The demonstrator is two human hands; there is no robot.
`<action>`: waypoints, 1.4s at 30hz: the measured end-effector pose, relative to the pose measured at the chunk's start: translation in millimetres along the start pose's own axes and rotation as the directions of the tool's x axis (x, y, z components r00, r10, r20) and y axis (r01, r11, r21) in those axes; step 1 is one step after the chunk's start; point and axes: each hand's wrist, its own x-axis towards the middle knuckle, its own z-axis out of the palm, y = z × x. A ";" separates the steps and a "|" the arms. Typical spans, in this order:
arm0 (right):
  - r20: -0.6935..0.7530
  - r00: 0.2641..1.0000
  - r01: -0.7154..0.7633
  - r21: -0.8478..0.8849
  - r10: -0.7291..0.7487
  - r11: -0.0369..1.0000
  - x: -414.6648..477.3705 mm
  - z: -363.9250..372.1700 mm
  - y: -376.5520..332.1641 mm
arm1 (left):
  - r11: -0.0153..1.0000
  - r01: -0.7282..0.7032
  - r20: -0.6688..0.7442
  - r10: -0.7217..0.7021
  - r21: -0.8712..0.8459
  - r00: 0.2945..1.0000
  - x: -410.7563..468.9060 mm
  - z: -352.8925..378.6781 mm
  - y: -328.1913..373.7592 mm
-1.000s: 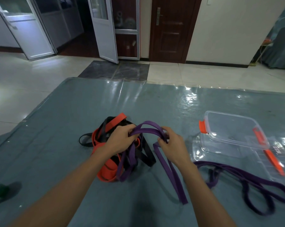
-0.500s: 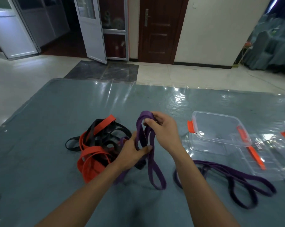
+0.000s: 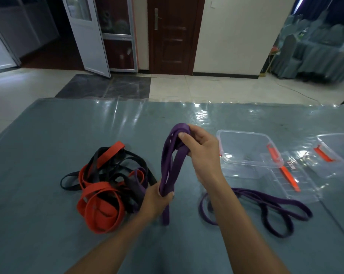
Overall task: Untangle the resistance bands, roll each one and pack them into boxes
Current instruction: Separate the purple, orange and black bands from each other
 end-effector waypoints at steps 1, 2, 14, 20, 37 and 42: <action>-0.014 1.000 -0.009 0.021 0.010 1.000 -1.7 -3.4 1.0 | 1.000 0.005 -0.009 -0.005 0.009 1.000 2.3 -3.1 -3.0; -0.034 0.999 -0.023 0.045 0.025 0.999 -2.8 -7.8 3.4 | 1.000 -0.004 -0.021 0.004 0.008 1.000 4.7 -7.4 -2.1; -0.192 0.929 -0.295 0.129 0.316 0.947 -10.6 -55.5 94.7 | 0.922 -0.213 -0.181 0.281 0.323 0.942 55.3 -145.0 98.2; -0.110 0.954 -0.266 0.126 0.280 0.956 1.2 -24.7 95.2 | 0.786 -0.408 -0.109 0.507 0.464 0.855 54.1 -177.5 181.6; 0.138 0.948 -0.241 -0.281 0.288 0.929 -5.0 43.8 156.2 | 0.812 -0.143 -0.140 0.266 0.566 0.954 10.7 -241.0 66.5; 0.242 0.896 -0.251 -0.417 0.373 0.874 -23.8 62.1 199.7 | 0.849 -0.072 -0.183 0.195 0.524 0.964 -18.7 -244.5 5.4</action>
